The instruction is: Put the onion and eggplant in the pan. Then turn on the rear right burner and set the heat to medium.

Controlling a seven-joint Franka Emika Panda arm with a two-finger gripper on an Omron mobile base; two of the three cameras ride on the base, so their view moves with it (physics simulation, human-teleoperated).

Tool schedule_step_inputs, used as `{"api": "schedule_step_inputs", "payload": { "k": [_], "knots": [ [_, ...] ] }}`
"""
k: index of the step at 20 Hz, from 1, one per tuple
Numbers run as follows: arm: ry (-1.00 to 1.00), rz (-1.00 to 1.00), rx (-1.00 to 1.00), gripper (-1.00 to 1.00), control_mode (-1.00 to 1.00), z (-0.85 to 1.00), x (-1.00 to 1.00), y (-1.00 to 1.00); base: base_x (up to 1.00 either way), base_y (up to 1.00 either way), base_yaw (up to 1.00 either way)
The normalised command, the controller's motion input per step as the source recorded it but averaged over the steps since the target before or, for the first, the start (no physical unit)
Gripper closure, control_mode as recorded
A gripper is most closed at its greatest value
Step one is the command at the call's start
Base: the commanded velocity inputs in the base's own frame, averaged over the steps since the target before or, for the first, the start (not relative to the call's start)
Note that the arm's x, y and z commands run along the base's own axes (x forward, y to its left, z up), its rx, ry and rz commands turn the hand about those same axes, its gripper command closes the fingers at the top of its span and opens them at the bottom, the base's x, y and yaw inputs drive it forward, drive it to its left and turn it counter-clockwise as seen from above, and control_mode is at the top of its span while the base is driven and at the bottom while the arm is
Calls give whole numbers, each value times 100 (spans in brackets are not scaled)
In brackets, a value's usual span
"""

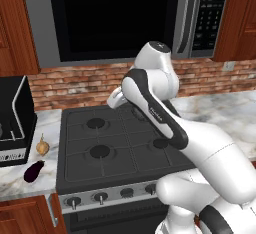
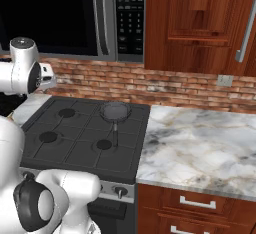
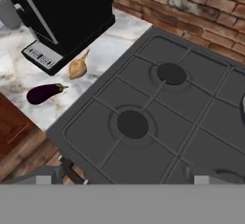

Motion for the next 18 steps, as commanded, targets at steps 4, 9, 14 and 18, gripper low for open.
{"api": "schedule_step_inputs", "payload": {
  "k": [4,9,14,18],
  "knots": [
    [4,0,-1,-100,-100,-50,0,1,0,0,0],
    [1,0,-1,-100,-100,-51,0,20,0,0,0],
    [2,0,0,-100,-100,-8,-5,65,0,0,0],
    [16,-14,-1,-100,-100,-1,-26,78,0,0,0]
  ]
}}
